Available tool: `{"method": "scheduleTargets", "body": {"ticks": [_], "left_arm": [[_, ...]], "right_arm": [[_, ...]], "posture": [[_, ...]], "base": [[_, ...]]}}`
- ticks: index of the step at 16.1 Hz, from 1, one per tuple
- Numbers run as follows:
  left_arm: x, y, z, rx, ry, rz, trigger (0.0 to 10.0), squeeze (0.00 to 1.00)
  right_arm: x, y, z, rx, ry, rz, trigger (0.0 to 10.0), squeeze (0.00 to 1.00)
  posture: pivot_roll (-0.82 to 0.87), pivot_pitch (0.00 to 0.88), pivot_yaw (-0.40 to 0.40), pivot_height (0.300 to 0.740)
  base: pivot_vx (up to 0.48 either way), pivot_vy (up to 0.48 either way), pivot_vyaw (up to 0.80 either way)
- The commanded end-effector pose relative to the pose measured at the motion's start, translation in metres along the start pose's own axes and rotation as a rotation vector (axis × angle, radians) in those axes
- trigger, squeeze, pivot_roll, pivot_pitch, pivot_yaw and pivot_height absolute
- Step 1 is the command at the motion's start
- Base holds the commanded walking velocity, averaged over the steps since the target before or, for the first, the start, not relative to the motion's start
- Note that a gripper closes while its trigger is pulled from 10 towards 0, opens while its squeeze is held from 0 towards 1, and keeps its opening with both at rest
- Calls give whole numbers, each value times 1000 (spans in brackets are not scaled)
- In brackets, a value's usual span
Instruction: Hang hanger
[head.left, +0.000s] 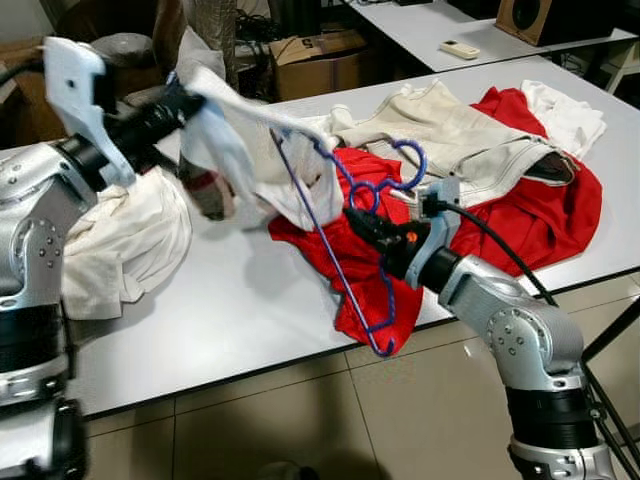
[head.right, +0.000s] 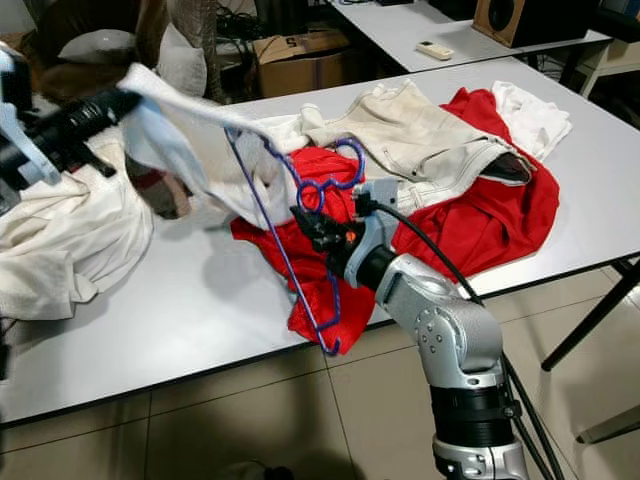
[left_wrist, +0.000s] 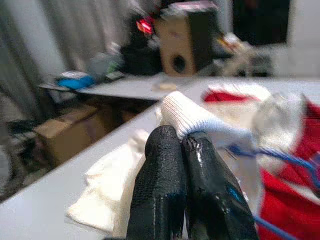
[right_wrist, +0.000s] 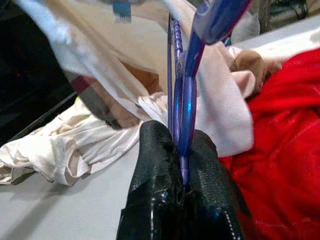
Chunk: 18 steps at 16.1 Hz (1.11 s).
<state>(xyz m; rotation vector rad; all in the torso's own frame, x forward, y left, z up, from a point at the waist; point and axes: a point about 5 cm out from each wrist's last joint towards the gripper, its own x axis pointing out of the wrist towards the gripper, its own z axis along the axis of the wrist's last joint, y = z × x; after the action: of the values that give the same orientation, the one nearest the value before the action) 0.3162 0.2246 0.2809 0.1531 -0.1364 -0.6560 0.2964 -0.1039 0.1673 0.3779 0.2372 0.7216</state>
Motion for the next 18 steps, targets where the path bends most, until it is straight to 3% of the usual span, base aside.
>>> {"method": "scheduleTargets", "body": {"ticks": [1,7,9,12,16,18], "left_arm": [[0,-6,2,19,18,-63,0,0],[5,-29,-7,20,58,-193,0,0],[-4,-41,-22,-8,141,-270,0,0],[-9,-54,-37,-48,180,-274,0,0],[-12,-91,-62,-143,238,-389,0,0],[-12,-107,-73,-179,272,-447,0,0]], "right_arm": [[0,-3,-7,39,31,-25,10000,0],[9,-13,-26,219,123,-90,10000,0],[19,-17,-19,392,59,-106,10000,0],[35,-18,3,565,-67,-95,10000,0],[54,-16,17,638,-155,-90,10000,0],[62,-19,27,740,-239,-88,10000,0]], "posture": [[-34,0,143,740],[-32,0,137,740],[-31,0,135,740],[-22,0,125,740],[-12,0,115,740],[-10,0,114,740]], "base": [[0,0,0],[0,0,0],[0,0,0],[0,0,0],[0,0,0],[0,0,0]]}}
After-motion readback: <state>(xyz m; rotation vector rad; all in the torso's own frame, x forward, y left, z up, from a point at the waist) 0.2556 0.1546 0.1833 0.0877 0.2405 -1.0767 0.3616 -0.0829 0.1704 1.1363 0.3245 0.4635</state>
